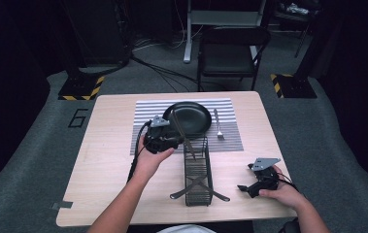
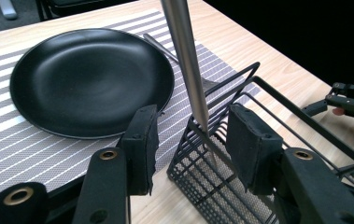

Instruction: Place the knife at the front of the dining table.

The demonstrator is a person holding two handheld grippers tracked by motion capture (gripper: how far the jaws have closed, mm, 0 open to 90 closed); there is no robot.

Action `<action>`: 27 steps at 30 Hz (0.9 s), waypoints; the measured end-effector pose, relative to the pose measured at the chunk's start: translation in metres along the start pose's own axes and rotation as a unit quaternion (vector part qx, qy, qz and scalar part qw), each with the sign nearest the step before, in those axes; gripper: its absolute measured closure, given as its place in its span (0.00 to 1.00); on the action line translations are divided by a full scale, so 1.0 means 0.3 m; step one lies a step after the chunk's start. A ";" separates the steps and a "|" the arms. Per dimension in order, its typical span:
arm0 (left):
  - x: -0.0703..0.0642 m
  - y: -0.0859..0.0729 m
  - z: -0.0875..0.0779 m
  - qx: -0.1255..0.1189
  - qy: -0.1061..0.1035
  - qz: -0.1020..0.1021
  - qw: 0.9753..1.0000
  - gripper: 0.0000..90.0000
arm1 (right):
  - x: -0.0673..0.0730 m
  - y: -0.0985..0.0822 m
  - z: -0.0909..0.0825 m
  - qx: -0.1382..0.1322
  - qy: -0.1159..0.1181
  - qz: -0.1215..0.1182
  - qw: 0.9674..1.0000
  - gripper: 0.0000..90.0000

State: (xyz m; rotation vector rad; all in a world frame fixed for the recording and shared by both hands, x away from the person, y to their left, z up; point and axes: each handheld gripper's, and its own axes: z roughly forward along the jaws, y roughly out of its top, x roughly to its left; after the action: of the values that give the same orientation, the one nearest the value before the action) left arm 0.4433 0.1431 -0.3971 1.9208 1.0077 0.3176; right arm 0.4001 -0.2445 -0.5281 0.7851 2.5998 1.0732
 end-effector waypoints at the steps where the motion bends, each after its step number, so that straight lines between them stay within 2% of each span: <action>1: 0.000 0.001 0.006 -0.002 -0.002 -0.003 1.000 0.60 | 0.000 0.000 0.000 0.001 -0.001 0.000 1.000 0.00; 11: 0.006 0.006 0.049 -0.007 -0.010 -0.017 1.000 0.67 | 0.000 0.000 0.000 0.001 -0.001 0.000 1.000 0.00; 16: 0.004 0.006 0.065 -0.011 -0.018 -0.012 1.000 0.71 | 0.000 0.000 0.000 0.000 -0.001 0.000 1.000 0.00; 27: -0.002 0.007 0.078 -0.016 -0.019 0.001 1.000 0.81 | 0.000 0.000 0.000 0.000 -0.001 0.000 1.000 0.00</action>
State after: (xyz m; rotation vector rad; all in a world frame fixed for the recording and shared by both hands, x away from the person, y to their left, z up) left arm 0.4576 0.1278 -0.4083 1.8932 0.9689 0.2951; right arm 0.4001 -0.2445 -0.5280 0.7857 2.5991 1.0711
